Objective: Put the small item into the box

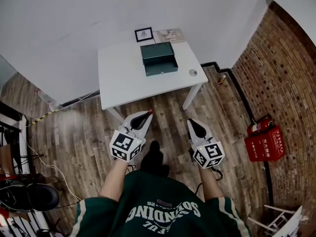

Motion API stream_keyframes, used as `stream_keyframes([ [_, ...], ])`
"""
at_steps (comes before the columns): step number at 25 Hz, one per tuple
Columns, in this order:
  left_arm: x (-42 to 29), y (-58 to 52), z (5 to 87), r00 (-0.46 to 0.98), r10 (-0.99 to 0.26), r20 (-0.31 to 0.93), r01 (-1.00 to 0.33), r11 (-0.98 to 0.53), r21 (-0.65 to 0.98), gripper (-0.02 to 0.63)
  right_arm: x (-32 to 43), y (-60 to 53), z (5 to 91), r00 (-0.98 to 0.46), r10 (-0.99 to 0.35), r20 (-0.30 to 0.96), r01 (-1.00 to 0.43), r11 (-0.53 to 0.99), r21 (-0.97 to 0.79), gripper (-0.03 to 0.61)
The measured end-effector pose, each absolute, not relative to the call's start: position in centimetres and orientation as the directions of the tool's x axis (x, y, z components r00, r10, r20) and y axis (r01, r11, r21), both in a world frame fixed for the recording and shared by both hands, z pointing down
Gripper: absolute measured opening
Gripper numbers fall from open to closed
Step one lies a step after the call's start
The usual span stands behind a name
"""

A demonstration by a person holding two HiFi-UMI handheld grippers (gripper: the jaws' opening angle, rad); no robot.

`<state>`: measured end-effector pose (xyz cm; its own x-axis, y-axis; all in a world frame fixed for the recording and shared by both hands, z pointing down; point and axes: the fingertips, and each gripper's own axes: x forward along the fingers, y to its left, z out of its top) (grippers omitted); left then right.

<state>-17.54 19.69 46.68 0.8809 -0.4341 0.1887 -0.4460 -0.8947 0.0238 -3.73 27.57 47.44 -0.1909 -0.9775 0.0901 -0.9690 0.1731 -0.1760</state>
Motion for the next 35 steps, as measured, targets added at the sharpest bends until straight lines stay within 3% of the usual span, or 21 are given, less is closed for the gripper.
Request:
stream_keyframes([
  [35, -8.0, -5.9, 48.5, 0.910, -0.357, 0.209, -0.375, -0.926, 0.051, 0.063, 4.5, 2.7, 48.3, -0.165, -0.979, 0.116, -0.971, 0.140, -0.195, 0.002],
])
